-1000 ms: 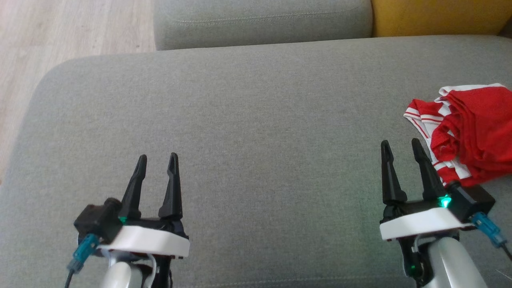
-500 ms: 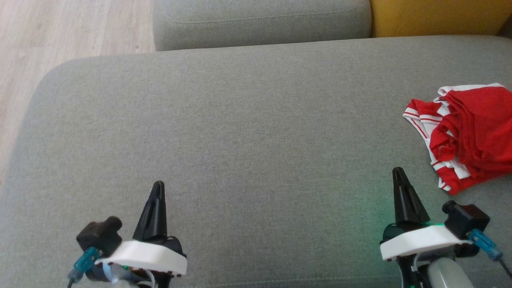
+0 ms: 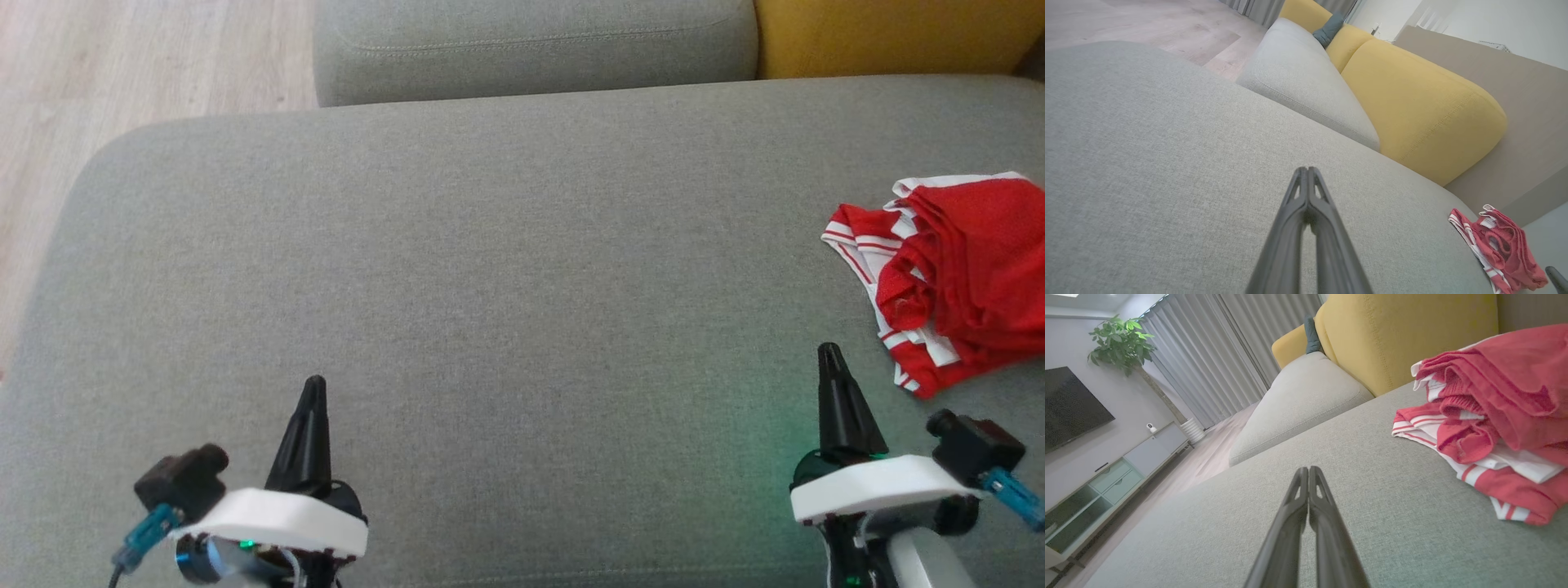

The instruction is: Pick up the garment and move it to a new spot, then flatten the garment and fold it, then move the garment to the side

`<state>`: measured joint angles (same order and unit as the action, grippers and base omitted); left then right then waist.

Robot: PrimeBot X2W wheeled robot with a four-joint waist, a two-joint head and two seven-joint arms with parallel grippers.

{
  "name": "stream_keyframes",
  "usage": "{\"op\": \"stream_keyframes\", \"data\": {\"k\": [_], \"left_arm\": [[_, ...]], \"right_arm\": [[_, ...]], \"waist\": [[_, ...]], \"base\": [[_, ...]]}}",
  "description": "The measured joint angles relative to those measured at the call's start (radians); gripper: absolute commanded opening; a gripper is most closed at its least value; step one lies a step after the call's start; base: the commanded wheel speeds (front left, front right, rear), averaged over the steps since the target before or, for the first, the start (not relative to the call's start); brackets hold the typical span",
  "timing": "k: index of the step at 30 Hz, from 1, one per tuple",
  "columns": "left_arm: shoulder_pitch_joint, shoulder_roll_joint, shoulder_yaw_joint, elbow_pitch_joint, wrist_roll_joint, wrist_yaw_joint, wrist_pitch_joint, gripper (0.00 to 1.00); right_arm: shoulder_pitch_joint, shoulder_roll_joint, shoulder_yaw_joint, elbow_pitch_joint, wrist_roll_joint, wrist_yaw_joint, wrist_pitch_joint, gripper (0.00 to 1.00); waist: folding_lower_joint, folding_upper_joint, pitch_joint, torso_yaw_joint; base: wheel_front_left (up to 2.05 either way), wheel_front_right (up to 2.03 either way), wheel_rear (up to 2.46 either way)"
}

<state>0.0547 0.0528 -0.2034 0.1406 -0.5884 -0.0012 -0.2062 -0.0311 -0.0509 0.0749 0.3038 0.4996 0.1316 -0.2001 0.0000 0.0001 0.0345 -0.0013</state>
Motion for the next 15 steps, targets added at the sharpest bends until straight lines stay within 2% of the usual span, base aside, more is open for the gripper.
{"op": "stream_keyframes", "data": {"k": [15], "left_arm": [[-0.013,0.005,0.028,0.022,-0.157,-0.018,0.034,0.0]], "right_arm": [[0.0,-0.001,-0.021,-0.003,0.169,0.0,0.035,0.0]], "waist": [[0.0,0.0,-0.005,0.0]], "base": [[0.0,0.0,0.0]]}}
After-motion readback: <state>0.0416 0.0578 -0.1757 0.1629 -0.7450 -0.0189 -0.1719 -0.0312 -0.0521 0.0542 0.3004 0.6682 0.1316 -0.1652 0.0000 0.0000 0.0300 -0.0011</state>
